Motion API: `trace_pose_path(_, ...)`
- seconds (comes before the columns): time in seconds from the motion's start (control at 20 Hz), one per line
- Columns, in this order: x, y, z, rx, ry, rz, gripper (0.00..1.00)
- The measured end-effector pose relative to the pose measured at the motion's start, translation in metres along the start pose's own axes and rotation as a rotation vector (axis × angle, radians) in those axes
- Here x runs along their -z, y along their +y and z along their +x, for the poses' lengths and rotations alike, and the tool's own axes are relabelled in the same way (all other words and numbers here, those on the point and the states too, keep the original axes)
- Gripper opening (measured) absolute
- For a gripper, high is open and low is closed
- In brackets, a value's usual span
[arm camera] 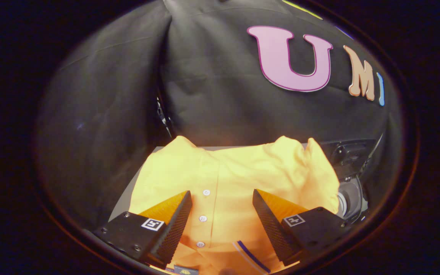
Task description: Put the clothes into the washing machine and then close the washing machine lid.
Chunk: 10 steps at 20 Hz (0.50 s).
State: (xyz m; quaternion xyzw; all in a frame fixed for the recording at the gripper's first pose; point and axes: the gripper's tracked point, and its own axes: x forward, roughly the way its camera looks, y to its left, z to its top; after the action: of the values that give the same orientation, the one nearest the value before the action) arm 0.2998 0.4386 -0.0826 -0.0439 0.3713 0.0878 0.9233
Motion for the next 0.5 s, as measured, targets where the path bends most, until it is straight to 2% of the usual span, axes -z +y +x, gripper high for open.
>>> trace_pose_path(0.1,-0.006,0.001,0.001,-0.023,-0.011,-0.063,1.00)
trace_pose_path(0.15,0.001,-0.004,-0.001,-0.018,0.018,-0.087,0.89)
trace_pose_path(0.2,-0.007,-0.005,-0.007,-0.026,-0.025,-0.089,0.78)
trace_pose_path(0.25,-0.005,-0.010,-0.005,-0.032,-0.011,-0.092,0.67)
trace_pose_path(0.35,-0.005,-0.026,-0.012,-0.068,-0.019,-0.060,0.45)
trace_pose_path(0.5,0.004,-0.036,-0.029,-0.206,-0.008,0.023,0.12)
